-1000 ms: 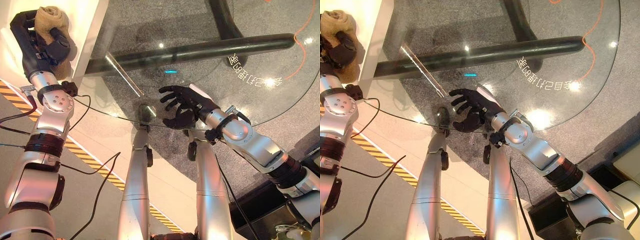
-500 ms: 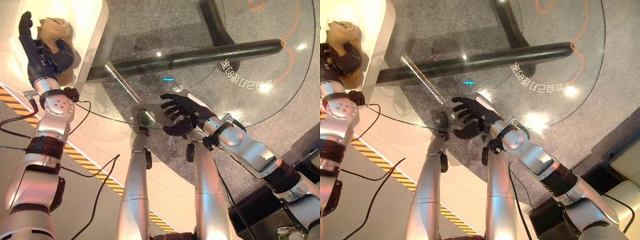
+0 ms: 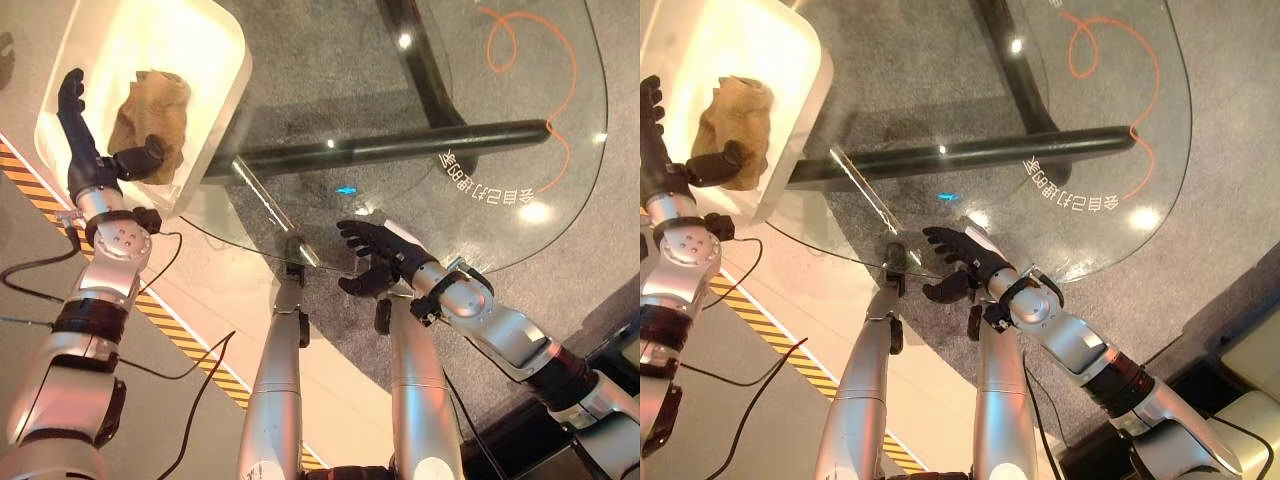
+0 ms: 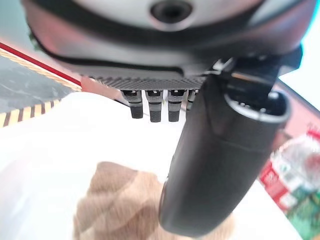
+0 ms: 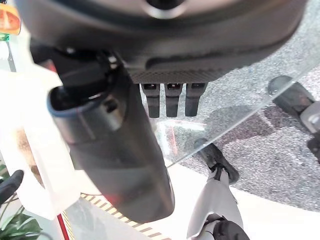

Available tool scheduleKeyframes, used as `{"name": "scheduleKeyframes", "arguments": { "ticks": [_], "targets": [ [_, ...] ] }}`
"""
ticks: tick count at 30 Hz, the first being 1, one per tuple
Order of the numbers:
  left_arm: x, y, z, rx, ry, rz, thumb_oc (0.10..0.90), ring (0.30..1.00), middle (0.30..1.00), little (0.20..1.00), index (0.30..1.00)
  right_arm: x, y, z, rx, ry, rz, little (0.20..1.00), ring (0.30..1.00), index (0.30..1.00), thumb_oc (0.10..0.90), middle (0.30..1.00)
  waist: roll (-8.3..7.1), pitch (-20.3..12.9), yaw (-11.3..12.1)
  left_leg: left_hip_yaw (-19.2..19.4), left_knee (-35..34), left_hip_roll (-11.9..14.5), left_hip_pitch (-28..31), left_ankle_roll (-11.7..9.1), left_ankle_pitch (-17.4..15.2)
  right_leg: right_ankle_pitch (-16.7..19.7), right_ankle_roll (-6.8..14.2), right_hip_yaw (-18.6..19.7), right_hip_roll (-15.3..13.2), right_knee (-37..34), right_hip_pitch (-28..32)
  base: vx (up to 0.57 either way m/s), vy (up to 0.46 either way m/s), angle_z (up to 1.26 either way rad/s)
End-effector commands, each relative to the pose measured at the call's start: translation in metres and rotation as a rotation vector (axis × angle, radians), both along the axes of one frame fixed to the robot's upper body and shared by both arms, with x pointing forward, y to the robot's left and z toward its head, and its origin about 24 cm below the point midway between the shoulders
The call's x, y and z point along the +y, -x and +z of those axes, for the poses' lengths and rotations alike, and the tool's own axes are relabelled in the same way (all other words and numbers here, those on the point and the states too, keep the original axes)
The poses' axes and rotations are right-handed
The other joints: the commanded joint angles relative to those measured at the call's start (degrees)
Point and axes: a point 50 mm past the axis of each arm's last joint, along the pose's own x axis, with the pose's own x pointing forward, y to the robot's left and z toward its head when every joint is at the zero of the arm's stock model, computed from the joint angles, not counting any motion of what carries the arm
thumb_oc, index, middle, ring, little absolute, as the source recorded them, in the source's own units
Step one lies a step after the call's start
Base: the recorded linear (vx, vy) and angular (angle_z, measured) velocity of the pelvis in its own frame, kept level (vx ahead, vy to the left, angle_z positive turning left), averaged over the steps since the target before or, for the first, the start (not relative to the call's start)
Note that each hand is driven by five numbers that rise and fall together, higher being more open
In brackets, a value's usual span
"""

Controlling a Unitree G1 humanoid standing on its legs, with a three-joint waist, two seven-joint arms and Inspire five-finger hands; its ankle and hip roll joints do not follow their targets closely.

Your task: Wipe the table with a cloth and put it in the basket.

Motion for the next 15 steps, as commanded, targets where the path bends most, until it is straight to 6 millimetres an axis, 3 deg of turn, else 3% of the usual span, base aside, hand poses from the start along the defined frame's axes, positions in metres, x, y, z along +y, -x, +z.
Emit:
{"name": "scheduleKeyframes", "arguments": {
  "ticks": [1,6,11,13,14,15],
  "targets": [
    [0.019,0.023,0.054,-0.315,0.034,0.011,0.8,0.9,0.9,0.9,0.9,0.012,0.015,0.013,-0.09,-0.048,0.068,0.9,0.9,0.9,0.8,0.9,1.5,-1.17,-0.17,7.26,5.79,-3.74,3.15,3.74,-8.35,4.26,2.32,-1.61,3.02,-11.0,6.02,-0.05,-0.1,0.06],
    [0.01,0.027,0.065,-0.387,0.049,-0.076,0.8,0.9,0.9,0.9,0.9,0.011,0.013,0.005,-0.075,-0.073,0.023,0.9,0.9,0.9,0.8,0.9,1.0,-1.17,-0.18,6.44,4.35,-3.63,7.81,3.44,-8.33,3.49,1.97,-1.78,3.68,-11.83,10.93,-0.08,-0.14,0.07],
    [-0.001,0.03,0.039,-0.264,0.037,-0.198,0.8,0.9,0.9,0.9,0.9,-0.005,0.017,-0.014,-0.023,-0.037,-0.015,0.9,0.9,0.9,0.8,0.9,0.65,-1.17,0.05,5.58,1.93,-3.36,13.22,3.11,-7.54,2.91,1.57,-1.68,4.23,-12.87,16.13,-0.06,-0.097,-0.01],
    [-0.007,0.033,0.014,-0.171,0.063,-0.269,0.8,0.9,0.9,0.9,0.9,-0.018,0.021,-0.033,0.002,-0.042,-0.08,0.9,0.9,0.9,0.8,0.9,0.15,-1.17,0.08,4.92,0.99,-3.46,17.11,2.9,-7.8,2.13,1.48,-1.47,4.65,-13.6,20.15,-0.07,-0.133,-0.02],
    [-0.007,0.033,0.015,-0.173,0.063,-0.269,0.8,0.9,0.9,0.9,0.9,-0.018,0.02,-0.033,0.0,-0.042,-0.079,0.9,0.9,0.9,0.8,0.9,0.17,-1.17,0.08,4.91,0.79,-3.44,16.97,2.89,-7.47,2.49,1.46,-1.47,4.68,-13.85,20.03,-0.07,-0.119,-0.02],
    [-0.013,0.033,-0.005,-0.111,0.109,-0.329,0.8,0.9,0.9,0.9,0.9,-0.027,0.023,-0.045,0.007,-0.022,-0.125,0.9,0.9,0.9,0.8,0.9,-0.11,-1.17,0.06,4.46,0.23,-3.42,19.52,2.85,-7.8,1.73,1.37,-1.39,4.95,-14.05,22.57,-0.07,-0.128,-0.05]
  ]
}}
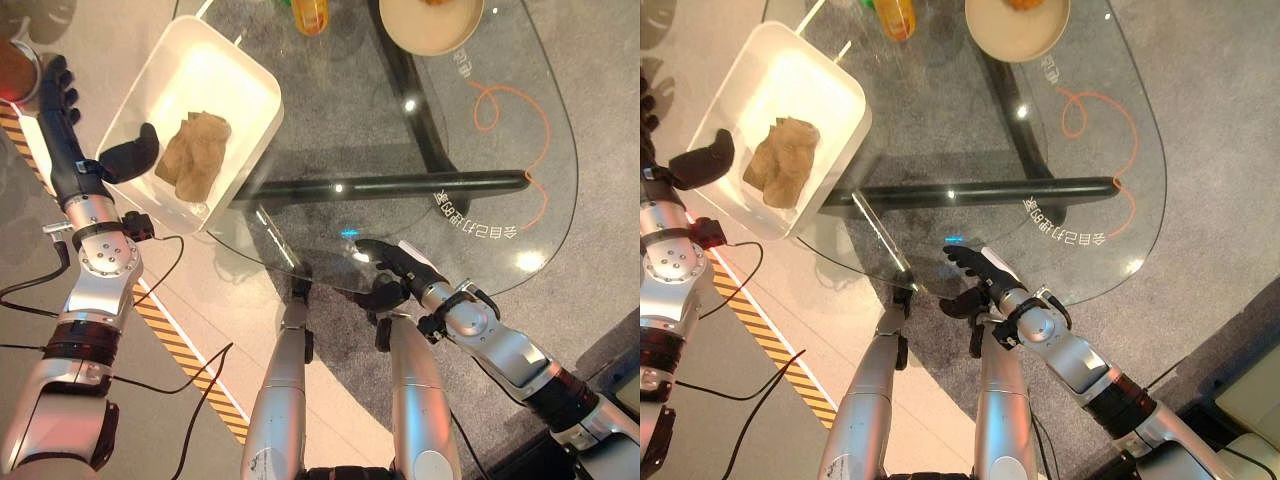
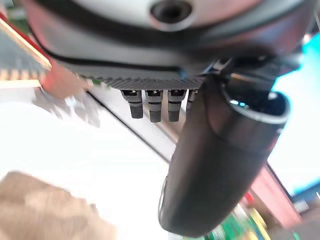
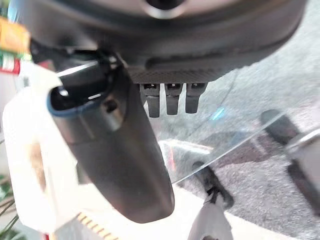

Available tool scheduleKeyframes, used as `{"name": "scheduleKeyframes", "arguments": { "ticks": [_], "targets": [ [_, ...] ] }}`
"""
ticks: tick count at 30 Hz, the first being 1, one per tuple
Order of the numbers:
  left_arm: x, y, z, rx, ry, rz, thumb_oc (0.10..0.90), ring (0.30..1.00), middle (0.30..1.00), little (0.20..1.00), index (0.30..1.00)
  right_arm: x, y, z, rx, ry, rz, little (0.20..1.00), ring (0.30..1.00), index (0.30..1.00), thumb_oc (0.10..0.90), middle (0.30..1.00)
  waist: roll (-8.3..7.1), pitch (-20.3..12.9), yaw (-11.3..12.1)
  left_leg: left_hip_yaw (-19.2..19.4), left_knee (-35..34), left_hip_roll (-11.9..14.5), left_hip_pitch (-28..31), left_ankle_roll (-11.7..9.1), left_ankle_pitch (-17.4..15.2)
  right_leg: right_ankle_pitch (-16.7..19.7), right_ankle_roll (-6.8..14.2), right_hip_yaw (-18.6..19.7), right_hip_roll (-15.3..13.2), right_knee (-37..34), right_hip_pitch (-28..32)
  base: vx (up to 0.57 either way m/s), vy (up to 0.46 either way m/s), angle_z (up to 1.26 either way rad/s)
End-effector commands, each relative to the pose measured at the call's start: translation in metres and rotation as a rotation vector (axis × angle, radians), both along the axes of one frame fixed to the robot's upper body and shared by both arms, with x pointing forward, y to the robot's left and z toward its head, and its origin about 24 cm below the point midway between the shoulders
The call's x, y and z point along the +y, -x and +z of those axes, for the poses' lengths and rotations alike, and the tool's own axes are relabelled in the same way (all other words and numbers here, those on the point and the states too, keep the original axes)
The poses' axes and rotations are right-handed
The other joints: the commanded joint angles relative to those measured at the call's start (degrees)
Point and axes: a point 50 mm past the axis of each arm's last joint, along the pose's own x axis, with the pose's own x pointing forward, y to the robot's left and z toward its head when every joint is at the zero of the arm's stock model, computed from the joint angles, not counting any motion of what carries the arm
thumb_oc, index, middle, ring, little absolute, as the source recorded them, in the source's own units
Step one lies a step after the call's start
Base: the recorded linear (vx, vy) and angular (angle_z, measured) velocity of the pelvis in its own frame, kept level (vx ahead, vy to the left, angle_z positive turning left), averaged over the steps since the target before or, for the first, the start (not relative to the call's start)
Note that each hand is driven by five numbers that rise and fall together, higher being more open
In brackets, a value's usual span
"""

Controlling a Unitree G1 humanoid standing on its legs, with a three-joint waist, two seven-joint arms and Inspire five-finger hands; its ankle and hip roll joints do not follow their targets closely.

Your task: Wipe the table with a cloth and put it in the basket.

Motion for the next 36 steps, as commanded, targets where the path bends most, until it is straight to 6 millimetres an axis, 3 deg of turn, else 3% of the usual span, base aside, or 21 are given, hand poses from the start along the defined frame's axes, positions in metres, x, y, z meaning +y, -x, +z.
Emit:
{"name": "scheduleKeyframes", "arguments": {
  "ticks": [1,2,3,6,9,10,11,19,21,22,27,34,36],
  "targets": [
    [0.002,0.007,0.005,-0.051,0.067,-0.072,0.8,0.9,0.9,0.9,0.9,0.0,0.01,-0.005,-0.084,-0.035,0.021,0.9,0.9,0.9,0.8,0.9,-0.24,-1.21,-0.76,5.26,4.65,-4.15,5.46,3.07,-8.04,2.47,1.47,0.01,4.47,-10.2,8.56,-0.08,-0.144,-0.05],
    [0.0,0.007,0.002,-0.041,0.082,-0.086,0.8,0.9,0.9,0.9,0.9,-0.001,0.01,-0.007,-0.076,-0.035,0.016,0.9,0.9,0.9,0.8,0.9,-0.27,-1.21,-0.77,5.15,4.33,-4.08,5.87,3.05,-7.71,2.72,1.43,0.01,4.54,-10.5,9.02,-0.06,-0.139,-0.06],
    [-0.012,0.011,-0.025,0.042,0.146,-0.149,0.8,0.9,0.9,0.9,0.9,-0.009,0.017,-0.024,-0.03,-0.039,-0.013,0.9,0.9,0.9,0.8,0.9,-0.51,-1.21,-0.68,4.77,3.7,-3.99,8.99,2.83,-7.92,2.01,1.42,0.12,4.64,-10.8,12.28,-0.06,-0.128,-0.05],
    [-0.025,0.016,-0.06,0.182,0.171,-0.2,0.8,0.9,0.9,0.9,0.9,-0.016,0.026,-0.044,0.044,-0.104,-0.068,0.9,0.9,0.9,0.8,0.9,-0.85,-1.71,-0.59,4.34,2.09,-3.81,12.47,2.62,-7.39,2.16,1.46,-0.07,4.76,-12.27,16.01,-0.03,-0.13,-0.06],
    [-0.031,0.028,-0.107,0.376,0.205,-0.222,0.8,0.9,0.9,0.9,0.9,-0.026,0.039,-0.071,0.118,-0.11,-0.15,0.9,0.9,0.9,0.8,0.9,-1.14,-4.52,-1.1,4.26,-0.38,-3.03,16.14,2.17,-6.97,2.56,1.37,-0.03,4.71,-15.23,20.27,0.0,-0.103,-0.04],
    [-0.032,0.04,-0.134,0.469,0.272,-0.23,0.8,0.9,0.9,0.9,0.9,-0.037,0.046,-0.084,0.146,-0.076,-0.201,0.9,0.9,0.9,0.8,0.9,-1.0,-6.13,-1.37,4.44,-1.78,-2.51,18.24,1.92,-6.86,2.78,1.29,-0.13,4.54,-17.1,22.89,0.02,-0.058,-0.09],
    [-0.033,0.048,-0.148,0.512,0.314,-0.222,0.8,0.9,0.9,0.9,0.9,-0.043,0.051,-0.091,0.17,-0.066,-0.228,0.9,0.9,0.9,0.8,0.9,-0.95,-7.04,-1.51,4.52,-2.48,-2.33,19.48,1.82,-6.86,2.92,1.26,-0.1,4.45,-18.24,24.5,0.02,-0.041,-0.18],
    [-0.05,0.118,-0.247,0.905,0.535,-0.187,0.8,0.9,0.9,0.9,0.9,-0.067,0.103,-0.151,0.421,-0.073,-0.487,0.9,0.9,0.9,0.8,0.9,-1.6,-15.09,-0.85,4.49,-6.56,-0.95,28.23,1.78,-7.62,3.55,1.35,-0.48,3.86,-24.4,35.11,0.08,-0.052,-0.08],
    [-0.051,0.121,-0.251,0.929,0.55,-0.186,0.8,0.9,0.9,0.9,0.9,-0.067,0.106,-0.154,0.44,-0.081,-0.495,0.9,0.9,0.9,0.8,0.9,-1.65,-15.48,-0.77,4.44,-6.69,-0.87,28.54,1.8,-7.67,3.57,1.37,-0.54,3.85,-24.59,35.44,0.06,-0.055,0.08],
    [-0.058,0.14,-0.275,1.032,0.59,-0.153,0.8,0.9,0.9,0.9,0.9,-0.067,0.121,-0.173,0.541,-0.133,-0.573,0.9,0.9,0.9,0.8,0.9,-1.79,-17.71,-0.39,4.25,-7.66,-0.43,29.97,1.84,-7.64,3.88,1.48,-0.49,3.9,-25.79,37.05,0.1,-0.076,0.14],
    [-0.066,0.182,-0.314,1.224,0.718,-0.04,0.8,0.9,0.9,0.9,0.9,-0.07,0.162,-0.206,0.738,-0.105,-0.703,0.9,0.9,0.9,0.8,0.9,-1.69,-21.27,0.12,4.22,-10.19,0.77,33.3,1.75,-7.63,4.35,1.76,-0.35,4.15,-28.44,40.36,0.07,-0.061,0.01],
    [-0.075,0.228,-0.339,1.433,0.845,0.085,0.8,0.9,0.9,0.9,0.9,-0.068,0.199,-0.224,0.907,-0.103,-0.811,0.9,0.9,0.9,0.8,0.9,-1.22,-23.65,-0.12,5.09,-12.77,1.71,35.99,1.59,-7.62,5.56,2.46,0.08,3.8,-31.76,42.71,0.01,-0.008,-0.01],
    [-0.074,0.23,-0.339,1.44,0.853,0.096,0.8,0.9,0.9,0.9,0.9,-0.068,0.2,-0.224,0.91,-0.101,-0.81,0.9,0.9,0.9,0.8,0.9,-1.19,-23.74,-0.14,5.11,-12.97,1.75,36.12,1.57,-7.61,5.63,2.51,0.05,3.75,-31.94,42.8,0.01,-0.001,-0.02]
  ]
}}
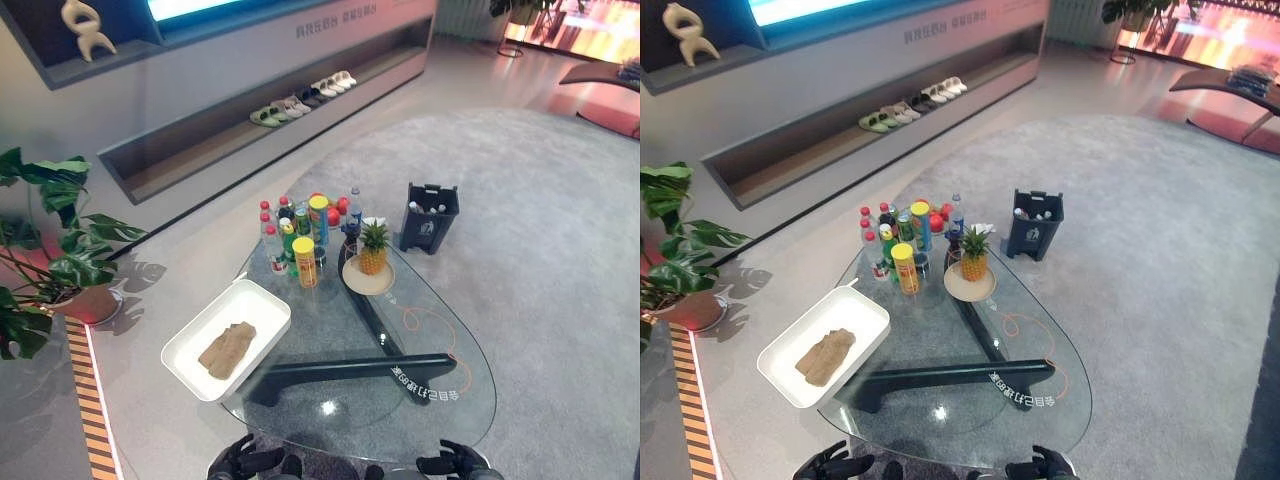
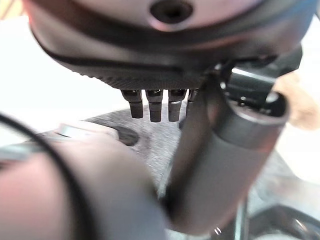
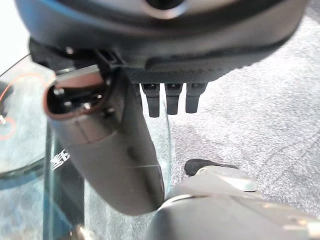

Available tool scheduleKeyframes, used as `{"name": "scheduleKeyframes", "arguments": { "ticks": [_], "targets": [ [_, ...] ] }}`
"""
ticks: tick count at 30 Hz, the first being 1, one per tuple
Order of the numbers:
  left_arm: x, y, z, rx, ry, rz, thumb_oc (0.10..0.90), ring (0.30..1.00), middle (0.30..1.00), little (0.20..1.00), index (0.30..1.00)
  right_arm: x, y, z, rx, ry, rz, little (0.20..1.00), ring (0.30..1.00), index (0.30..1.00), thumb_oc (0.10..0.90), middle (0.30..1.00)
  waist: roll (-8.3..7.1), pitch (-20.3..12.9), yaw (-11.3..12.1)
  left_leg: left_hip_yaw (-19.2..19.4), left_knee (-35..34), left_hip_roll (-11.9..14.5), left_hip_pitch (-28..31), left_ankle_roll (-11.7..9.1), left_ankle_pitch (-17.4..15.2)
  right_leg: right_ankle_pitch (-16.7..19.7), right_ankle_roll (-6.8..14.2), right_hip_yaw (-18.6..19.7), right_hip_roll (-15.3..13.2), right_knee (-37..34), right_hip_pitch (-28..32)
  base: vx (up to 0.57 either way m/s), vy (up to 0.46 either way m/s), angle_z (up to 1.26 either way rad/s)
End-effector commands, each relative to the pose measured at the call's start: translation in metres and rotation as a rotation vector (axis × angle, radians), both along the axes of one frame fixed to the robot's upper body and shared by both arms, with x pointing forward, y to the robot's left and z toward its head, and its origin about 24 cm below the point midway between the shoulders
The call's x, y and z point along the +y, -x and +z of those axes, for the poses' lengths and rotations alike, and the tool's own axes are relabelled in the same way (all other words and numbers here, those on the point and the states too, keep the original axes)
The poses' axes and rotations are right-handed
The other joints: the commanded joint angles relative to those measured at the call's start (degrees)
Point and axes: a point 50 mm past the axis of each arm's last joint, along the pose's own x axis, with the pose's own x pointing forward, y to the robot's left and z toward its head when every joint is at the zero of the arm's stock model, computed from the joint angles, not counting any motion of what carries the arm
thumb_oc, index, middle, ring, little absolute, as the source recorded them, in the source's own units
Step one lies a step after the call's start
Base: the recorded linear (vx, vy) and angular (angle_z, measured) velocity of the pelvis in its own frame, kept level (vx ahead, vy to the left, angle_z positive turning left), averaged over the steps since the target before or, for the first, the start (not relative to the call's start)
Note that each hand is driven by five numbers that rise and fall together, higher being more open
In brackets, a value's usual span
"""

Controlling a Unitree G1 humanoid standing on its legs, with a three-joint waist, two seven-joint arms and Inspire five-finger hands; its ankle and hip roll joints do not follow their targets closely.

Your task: Wipe the table with a cloth and put it in the basket.

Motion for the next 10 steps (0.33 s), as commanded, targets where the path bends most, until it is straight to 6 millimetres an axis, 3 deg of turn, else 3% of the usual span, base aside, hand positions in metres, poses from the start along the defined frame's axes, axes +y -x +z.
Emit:
{"name": "scheduleKeyframes", "arguments": {
  "ticks": [1,10],
  "targets": [
    [0.007,-0.006,0.001,0.002,-0.004,0.062,0.8,0.9,0.9,0.9,0.9,0.006,0.008,-0.004,0.035,-0.024,0.03,0.9,0.9,0.9,0.8,0.9,-2.18,1.71,-0.48,2.67,0.11,-3.16,1.44,0.04,-3.15,7.12,2.36,-0.12,-0.81,-12.21,6.34,0.03,0.001,-0.08],
    [0.005,0.005,-0.002,0.071,0.0,0.082,0.8,0.9,0.9,0.9,0.9,0.009,0.038,-0.01,0.221,-0.113,-0.1,0.9,0.9,0.9,0.8,0.9,-1.6,-0.02,-0.47,3.77,-1.64,-2.87,3.06,0.2,-3.34,7.53,2.76,-0.49,-1.55,-13.49,7.44,0.05,-0.001,-0.07]
  ]
}}
